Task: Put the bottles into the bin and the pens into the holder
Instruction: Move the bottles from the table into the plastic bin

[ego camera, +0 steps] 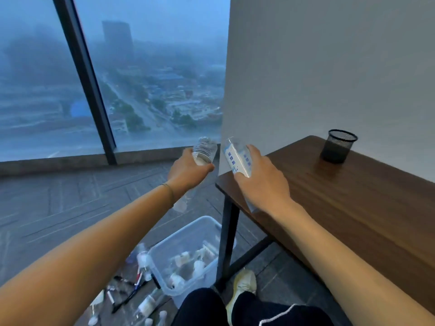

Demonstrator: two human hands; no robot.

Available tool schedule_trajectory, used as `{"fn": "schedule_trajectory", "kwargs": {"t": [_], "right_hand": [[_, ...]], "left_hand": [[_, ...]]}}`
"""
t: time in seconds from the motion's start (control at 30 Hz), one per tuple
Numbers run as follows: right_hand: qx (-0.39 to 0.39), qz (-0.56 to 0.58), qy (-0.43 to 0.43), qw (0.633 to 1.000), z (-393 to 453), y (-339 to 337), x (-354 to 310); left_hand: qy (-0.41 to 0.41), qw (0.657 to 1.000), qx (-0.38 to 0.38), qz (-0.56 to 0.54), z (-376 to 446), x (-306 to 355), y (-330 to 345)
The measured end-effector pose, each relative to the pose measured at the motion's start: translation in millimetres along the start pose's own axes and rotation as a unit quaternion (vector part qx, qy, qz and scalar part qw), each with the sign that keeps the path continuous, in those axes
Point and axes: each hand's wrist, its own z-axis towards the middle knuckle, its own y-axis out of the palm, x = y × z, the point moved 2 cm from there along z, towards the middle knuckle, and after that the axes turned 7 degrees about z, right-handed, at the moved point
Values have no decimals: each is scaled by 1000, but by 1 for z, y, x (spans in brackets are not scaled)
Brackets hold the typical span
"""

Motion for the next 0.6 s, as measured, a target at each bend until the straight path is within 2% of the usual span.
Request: {"fn": "schedule_trajectory", "kwargs": {"t": [0.17,0.33,0.47,0.6], "right_hand": [[-81,18,-29,996,17,107,-25],[-186,20,20,982,29,210,0],[-242,24,70,968,35,273,33],[-273,32,122,954,40,315,61]], "left_hand": [[-123,992,5,-12,14,-122,-16],[-212,977,-22,-25,6,-218,4],[-257,965,-52,-20,3,-268,28],[-274,958,-81,-3,10,-291,54]]}}
